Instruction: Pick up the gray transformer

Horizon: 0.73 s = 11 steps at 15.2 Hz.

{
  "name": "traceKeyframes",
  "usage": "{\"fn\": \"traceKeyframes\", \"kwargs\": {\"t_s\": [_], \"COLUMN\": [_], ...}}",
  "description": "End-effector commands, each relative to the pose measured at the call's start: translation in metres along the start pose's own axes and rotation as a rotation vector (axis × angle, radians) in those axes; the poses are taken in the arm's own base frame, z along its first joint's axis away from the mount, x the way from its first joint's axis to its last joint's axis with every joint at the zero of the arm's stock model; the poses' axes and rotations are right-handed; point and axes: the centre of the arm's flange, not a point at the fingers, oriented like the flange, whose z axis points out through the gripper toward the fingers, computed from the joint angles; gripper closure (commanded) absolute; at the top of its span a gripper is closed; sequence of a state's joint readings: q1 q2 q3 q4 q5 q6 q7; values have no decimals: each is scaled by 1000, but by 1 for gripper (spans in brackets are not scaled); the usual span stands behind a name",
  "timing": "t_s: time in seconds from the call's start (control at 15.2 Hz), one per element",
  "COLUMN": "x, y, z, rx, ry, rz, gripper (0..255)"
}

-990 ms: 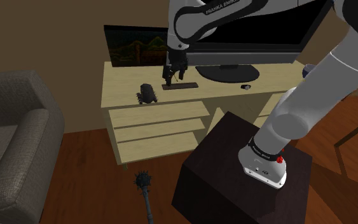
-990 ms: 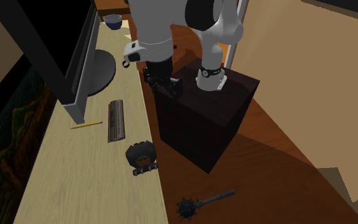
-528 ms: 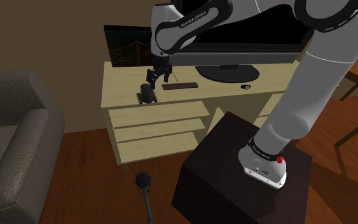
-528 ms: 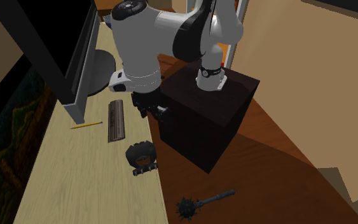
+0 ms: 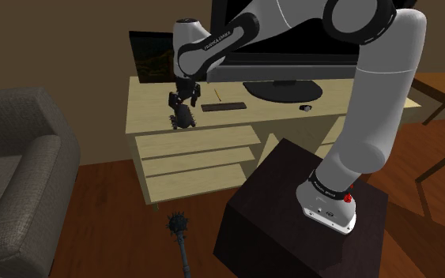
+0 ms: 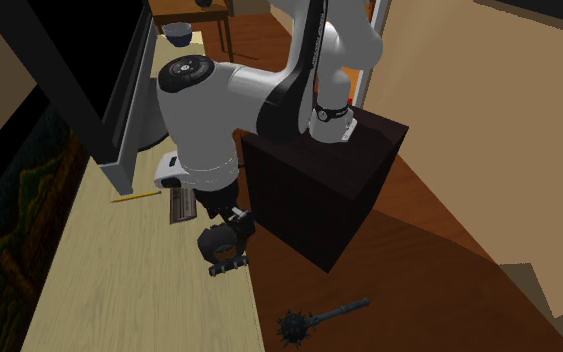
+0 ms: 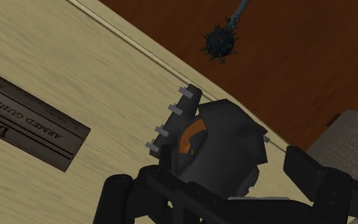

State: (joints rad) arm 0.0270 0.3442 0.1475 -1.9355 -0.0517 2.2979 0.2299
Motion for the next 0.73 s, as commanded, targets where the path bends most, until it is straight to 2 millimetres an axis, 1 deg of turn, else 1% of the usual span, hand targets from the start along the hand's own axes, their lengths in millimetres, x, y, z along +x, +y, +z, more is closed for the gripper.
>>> {"fn": "traceKeyframes", "kwargs": {"t_s": [0.0, 0.2, 0.33, 0.4, 0.66], "x": [0, 0, 0, -1, -1], "y": [0, 0, 0, 0, 0], "z": [10, 26, 29, 30, 29], "rx": [0, 0, 0, 0, 0], "ry": [2, 2, 2, 2, 2], "rz": [0, 0, 0, 0, 0], "gripper": [0, 0, 0, 255, 255]}}
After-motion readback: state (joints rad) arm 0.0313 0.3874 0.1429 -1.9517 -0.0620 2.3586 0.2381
